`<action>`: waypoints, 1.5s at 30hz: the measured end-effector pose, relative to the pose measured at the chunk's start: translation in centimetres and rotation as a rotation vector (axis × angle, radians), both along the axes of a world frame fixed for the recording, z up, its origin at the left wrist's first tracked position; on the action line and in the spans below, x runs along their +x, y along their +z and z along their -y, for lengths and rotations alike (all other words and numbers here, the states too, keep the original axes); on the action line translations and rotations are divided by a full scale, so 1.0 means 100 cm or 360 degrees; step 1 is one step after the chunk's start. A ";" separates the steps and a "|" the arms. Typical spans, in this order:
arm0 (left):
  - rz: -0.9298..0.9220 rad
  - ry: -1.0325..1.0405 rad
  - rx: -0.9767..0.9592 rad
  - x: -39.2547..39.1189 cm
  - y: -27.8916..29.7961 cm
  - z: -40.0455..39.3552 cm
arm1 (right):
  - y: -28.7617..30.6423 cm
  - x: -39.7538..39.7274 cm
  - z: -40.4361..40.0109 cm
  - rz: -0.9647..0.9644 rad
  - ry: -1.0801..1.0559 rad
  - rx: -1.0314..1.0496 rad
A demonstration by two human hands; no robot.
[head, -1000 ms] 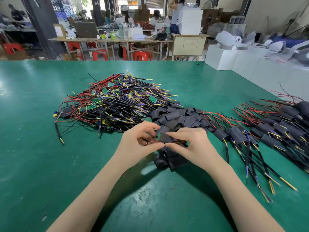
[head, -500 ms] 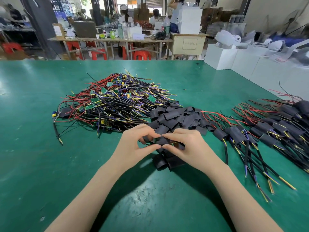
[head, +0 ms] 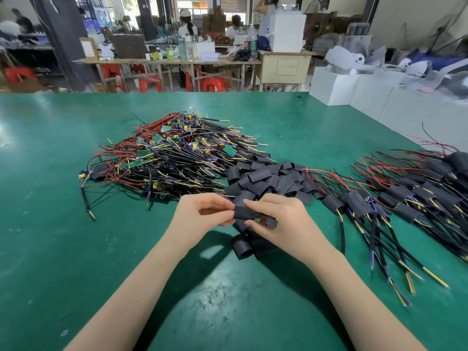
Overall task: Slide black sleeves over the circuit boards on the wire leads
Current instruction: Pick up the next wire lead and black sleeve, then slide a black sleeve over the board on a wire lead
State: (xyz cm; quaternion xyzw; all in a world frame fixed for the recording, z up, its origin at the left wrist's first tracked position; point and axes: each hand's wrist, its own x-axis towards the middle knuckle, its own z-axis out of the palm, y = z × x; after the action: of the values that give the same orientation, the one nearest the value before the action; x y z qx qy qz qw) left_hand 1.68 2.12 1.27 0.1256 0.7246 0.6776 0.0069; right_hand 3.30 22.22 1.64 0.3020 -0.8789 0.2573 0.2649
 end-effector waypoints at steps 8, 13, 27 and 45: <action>-0.0161 0.0161 -0.0045 -0.003 0.003 0.000 | 0.008 0.003 -0.004 -0.0105 -0.0154 -0.0054; -0.0393 0.0459 -0.0274 -0.007 0.003 0.009 | 0.025 0.004 -0.037 -0.0575 -0.0924 -0.0168; -0.0403 0.0645 -0.0457 -0.018 -0.006 0.019 | 0.016 -0.005 -0.093 0.0145 -0.1706 -0.0119; -0.0651 0.0911 -0.1487 -0.041 -0.020 0.062 | 0.005 -0.002 -0.033 0.0892 0.0035 0.0202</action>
State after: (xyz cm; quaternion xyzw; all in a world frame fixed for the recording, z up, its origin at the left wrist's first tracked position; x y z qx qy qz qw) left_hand -2.38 -4.03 -0.70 0.0366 0.9383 0.2231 -0.2618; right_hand 3.09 25.52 2.18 0.2447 -0.9288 0.2781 -0.0106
